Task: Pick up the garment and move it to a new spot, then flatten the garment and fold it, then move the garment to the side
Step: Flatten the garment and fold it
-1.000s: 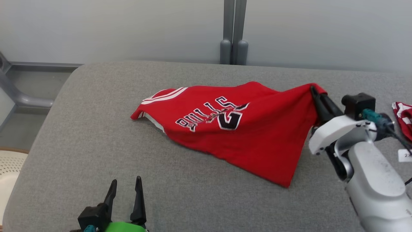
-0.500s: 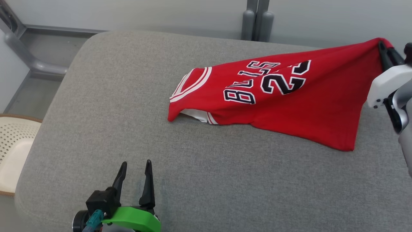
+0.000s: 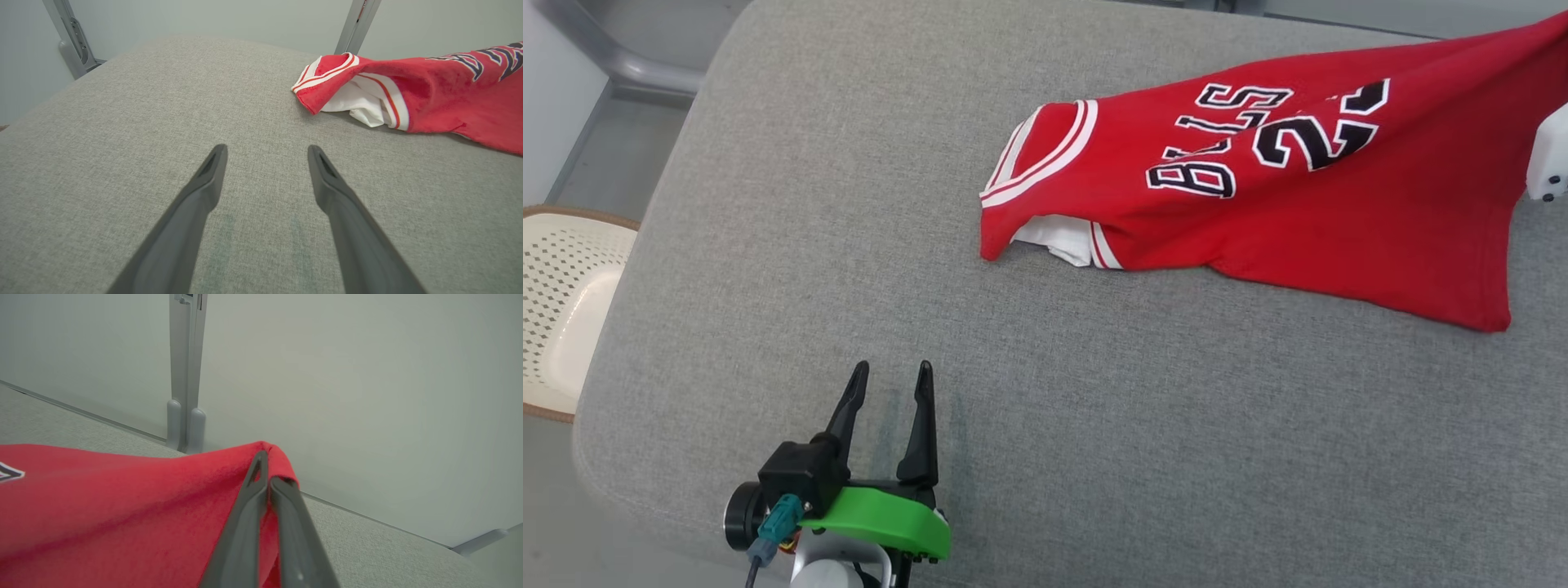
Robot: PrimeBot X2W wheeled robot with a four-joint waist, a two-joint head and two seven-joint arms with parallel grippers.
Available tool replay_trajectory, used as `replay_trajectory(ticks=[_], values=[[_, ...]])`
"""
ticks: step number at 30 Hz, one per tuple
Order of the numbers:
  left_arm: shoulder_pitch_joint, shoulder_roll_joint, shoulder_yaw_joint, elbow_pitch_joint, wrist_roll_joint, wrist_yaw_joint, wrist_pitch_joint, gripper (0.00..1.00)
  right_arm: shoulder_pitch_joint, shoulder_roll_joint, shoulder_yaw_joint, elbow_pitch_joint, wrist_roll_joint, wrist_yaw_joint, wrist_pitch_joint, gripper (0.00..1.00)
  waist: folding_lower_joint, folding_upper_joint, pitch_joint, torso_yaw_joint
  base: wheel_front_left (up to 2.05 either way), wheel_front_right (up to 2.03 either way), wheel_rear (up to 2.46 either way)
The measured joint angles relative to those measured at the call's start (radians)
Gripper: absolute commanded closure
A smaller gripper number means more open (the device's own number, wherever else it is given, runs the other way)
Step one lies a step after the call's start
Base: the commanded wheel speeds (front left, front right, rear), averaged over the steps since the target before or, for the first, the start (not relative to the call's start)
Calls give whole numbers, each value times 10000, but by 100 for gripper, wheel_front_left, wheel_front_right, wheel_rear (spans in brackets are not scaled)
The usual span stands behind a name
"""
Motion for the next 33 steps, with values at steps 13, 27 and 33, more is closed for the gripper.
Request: replay_trajectory(ticks=[13,27,33], values=[[-100,-2,27,12,161,-6,0,0,-250,420,-1104,-194,-596,0,-221,0,0,0,-20,-399,0,0,0],[435,-4,470,309,311,-119,0,0,2862,1300,240,-3810,1956,0,-230,0,0,0,-1434,-1297,0,0,0],[766,-4,531,355,309,-140,0,0,5203,1749,-111,-5799,2452,0,-230,0,0,0,-2210,-1668,0,0,0]])
